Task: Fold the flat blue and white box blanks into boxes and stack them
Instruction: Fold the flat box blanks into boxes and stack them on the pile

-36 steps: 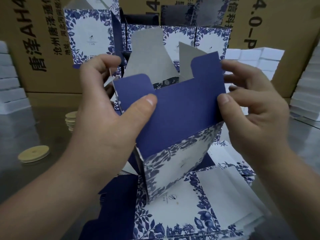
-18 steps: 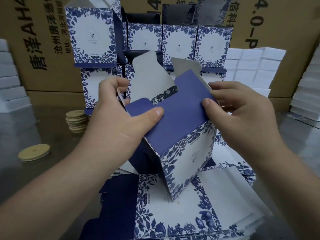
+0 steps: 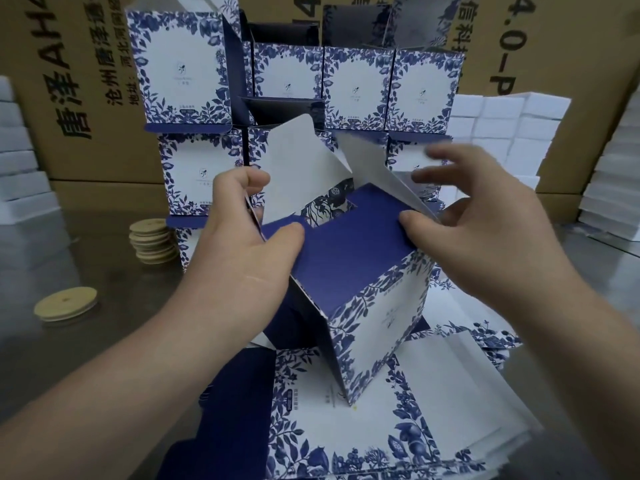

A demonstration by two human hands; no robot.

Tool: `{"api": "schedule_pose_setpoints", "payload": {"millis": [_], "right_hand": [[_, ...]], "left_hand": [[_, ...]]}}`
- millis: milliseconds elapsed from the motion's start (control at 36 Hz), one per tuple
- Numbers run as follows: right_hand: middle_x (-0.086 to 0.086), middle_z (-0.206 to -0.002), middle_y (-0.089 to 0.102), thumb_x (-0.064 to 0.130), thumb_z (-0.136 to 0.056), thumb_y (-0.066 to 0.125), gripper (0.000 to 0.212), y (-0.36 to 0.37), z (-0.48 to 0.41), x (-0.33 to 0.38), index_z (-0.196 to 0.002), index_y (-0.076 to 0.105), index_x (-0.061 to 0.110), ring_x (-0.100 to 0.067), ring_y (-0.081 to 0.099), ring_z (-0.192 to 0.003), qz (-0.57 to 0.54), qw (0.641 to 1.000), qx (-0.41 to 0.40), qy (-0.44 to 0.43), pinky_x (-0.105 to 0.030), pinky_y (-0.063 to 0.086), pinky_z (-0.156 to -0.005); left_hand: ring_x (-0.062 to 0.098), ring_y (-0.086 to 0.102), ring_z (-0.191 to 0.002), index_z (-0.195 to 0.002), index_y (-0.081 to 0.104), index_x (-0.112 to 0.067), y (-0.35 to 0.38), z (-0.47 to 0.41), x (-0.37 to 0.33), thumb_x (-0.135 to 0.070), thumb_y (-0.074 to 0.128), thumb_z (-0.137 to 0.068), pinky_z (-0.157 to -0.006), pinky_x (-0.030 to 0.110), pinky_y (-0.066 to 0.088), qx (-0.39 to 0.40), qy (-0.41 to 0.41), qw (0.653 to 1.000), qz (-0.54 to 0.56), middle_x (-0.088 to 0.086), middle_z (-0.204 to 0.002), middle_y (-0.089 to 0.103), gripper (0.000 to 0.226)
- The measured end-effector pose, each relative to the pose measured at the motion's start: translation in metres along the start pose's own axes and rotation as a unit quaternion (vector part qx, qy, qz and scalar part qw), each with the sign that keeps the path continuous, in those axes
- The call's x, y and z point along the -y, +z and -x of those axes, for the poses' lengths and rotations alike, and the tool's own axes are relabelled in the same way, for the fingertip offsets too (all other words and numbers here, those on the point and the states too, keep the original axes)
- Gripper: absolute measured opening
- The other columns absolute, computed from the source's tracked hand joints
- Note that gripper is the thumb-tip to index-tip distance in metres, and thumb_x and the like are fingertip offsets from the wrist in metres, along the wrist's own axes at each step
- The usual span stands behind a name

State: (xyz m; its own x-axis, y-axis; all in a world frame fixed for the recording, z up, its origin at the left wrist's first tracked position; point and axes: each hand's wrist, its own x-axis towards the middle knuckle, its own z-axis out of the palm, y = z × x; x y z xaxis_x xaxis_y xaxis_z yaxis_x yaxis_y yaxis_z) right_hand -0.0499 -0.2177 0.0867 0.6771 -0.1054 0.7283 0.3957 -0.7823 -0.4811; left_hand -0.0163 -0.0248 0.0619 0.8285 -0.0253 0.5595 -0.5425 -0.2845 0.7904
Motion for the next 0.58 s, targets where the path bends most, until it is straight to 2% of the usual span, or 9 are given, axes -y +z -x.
{"api": "schedule_pose_setpoints", "payload": {"millis": [56, 167, 250, 306, 361, 417, 444, 500, 583], "right_hand": [[0.037, -0.093, 0.054, 0.041, -0.065, 0.058, 0.053, -0.002, 0.0, -0.001, -0.117, 0.047, 0.048, 0.01, 0.055, -0.065, 0.0, 1.0, 0.003, 0.012, -0.018, 0.038, -0.053], [0.041, -0.069, 0.055, 0.039, -0.067, 0.057, 0.03, -0.002, 0.0, 0.0, -0.095, 0.053, 0.048, 0.011, 0.054, -0.062, 0.003, 1.0, 0.004, 0.011, -0.017, 0.037, -0.054], [0.036, -0.091, 0.056, 0.029, -0.071, 0.059, 0.041, 0.0, 0.0, -0.001, -0.104, 0.044, 0.048, 0.013, 0.055, -0.076, -0.039, 0.999, 0.006, 0.01, -0.009, 0.043, -0.057], [0.03, -0.098, 0.055, 0.02, -0.074, 0.063, 0.049, 0.0, -0.002, -0.001, -0.109, 0.041, 0.046, 0.015, 0.054, -0.081, -0.076, 0.997, 0.012, 0.018, -0.008, 0.046, -0.061], [0.028, -0.101, 0.056, 0.016, -0.075, 0.064, 0.051, -0.001, -0.003, -0.003, -0.11, 0.041, 0.046, 0.015, 0.054, -0.087, -0.093, 0.995, 0.019, 0.021, -0.011, 0.048, -0.068], [0.028, -0.103, 0.057, 0.014, -0.076, 0.064, 0.051, -0.001, -0.003, -0.004, -0.109, 0.044, 0.047, 0.015, 0.054, -0.092, -0.1, 0.994, 0.026, 0.021, -0.011, 0.048, -0.072], [0.028, -0.104, 0.058, 0.011, -0.077, 0.063, 0.051, -0.001, -0.004, -0.004, -0.109, 0.046, 0.047, 0.015, 0.055, -0.093, -0.107, 0.994, 0.031, 0.018, -0.012, 0.048, -0.075], [0.027, -0.105, 0.061, 0.004, -0.078, 0.06, 0.05, 0.0, -0.004, -0.004, -0.104, 0.052, 0.046, 0.013, 0.057, -0.096, -0.138, 0.989, 0.042, 0.015, -0.019, 0.049, -0.083], [0.027, -0.099, 0.068, 0.003, -0.072, 0.054, 0.047, 0.001, -0.003, 0.0, -0.092, 0.062, 0.045, 0.005, 0.062, -0.097, -0.205, 0.977, 0.064, 0.013, -0.031, 0.052, -0.086]], "left_hand": [[-0.02, 0.046, -0.064, -0.106, 0.034, -0.045, 0.001, 0.0, 0.001, -0.021, 0.053, -0.083, -0.068, 0.019, 0.039, 0.002, -0.002, 1.0, -0.014, -0.013, -0.118, 0.045, 0.038], [-0.005, 0.049, -0.055, -0.109, 0.033, -0.046, 0.001, 0.002, -0.004, -0.024, 0.052, -0.075, -0.058, 0.017, 0.036, -0.005, -0.009, 1.0, -0.028, -0.013, -0.124, 0.047, 0.044], [0.015, 0.05, -0.056, -0.11, 0.033, -0.049, -0.002, 0.004, -0.009, -0.027, 0.051, -0.068, -0.049, 0.012, 0.039, 0.008, -0.002, 1.0, -0.027, -0.021, -0.129, 0.045, 0.051], [0.015, 0.048, -0.049, -0.108, 0.033, -0.054, -0.003, 0.007, -0.012, -0.026, 0.051, -0.067, -0.045, 0.01, 0.04, 0.027, 0.002, 0.999, -0.018, -0.03, -0.12, 0.047, 0.052], [0.01, 0.048, -0.047, -0.1, 0.034, -0.062, -0.005, 0.009, -0.016, -0.032, 0.053, -0.062, -0.044, 0.012, 0.04, 0.041, 0.003, 0.999, -0.018, -0.031, -0.097, 0.055, 0.052], [0.004, 0.053, -0.055, -0.1, 0.031, -0.068, -0.006, 0.01, -0.019, -0.038, 0.056, -0.061, -0.05, 0.01, 0.043, 0.054, 0.007, 0.998, -0.025, -0.026, -0.094, 0.056, 0.055], [-0.001, 0.057, -0.069, -0.103, 0.029, -0.069, -0.006, 0.01, -0.019, -0.039, 0.056, -0.062, -0.062, 0.01, 0.046, 0.061, 0.012, 0.998, -0.028, -0.026, -0.104, 0.054, 0.058], [0.002, 0.054, -0.108, -0.108, 0.028, -0.069, -0.005, 0.011, -0.02, -0.034, 0.052, -0.061, -0.091, 0.029, 0.048, 0.072, 0.019, 0.997, -0.032, -0.023, -0.125, 0.05, 0.063], [0.001, 0.047, -0.117, -0.102, 0.026, -0.073, -0.005, 0.013, -0.023, -0.031, 0.049, -0.059, -0.095, 0.041, 0.046, 0.079, 0.027, 0.996, -0.033, -0.023, -0.129, 0.047, 0.064]]}}
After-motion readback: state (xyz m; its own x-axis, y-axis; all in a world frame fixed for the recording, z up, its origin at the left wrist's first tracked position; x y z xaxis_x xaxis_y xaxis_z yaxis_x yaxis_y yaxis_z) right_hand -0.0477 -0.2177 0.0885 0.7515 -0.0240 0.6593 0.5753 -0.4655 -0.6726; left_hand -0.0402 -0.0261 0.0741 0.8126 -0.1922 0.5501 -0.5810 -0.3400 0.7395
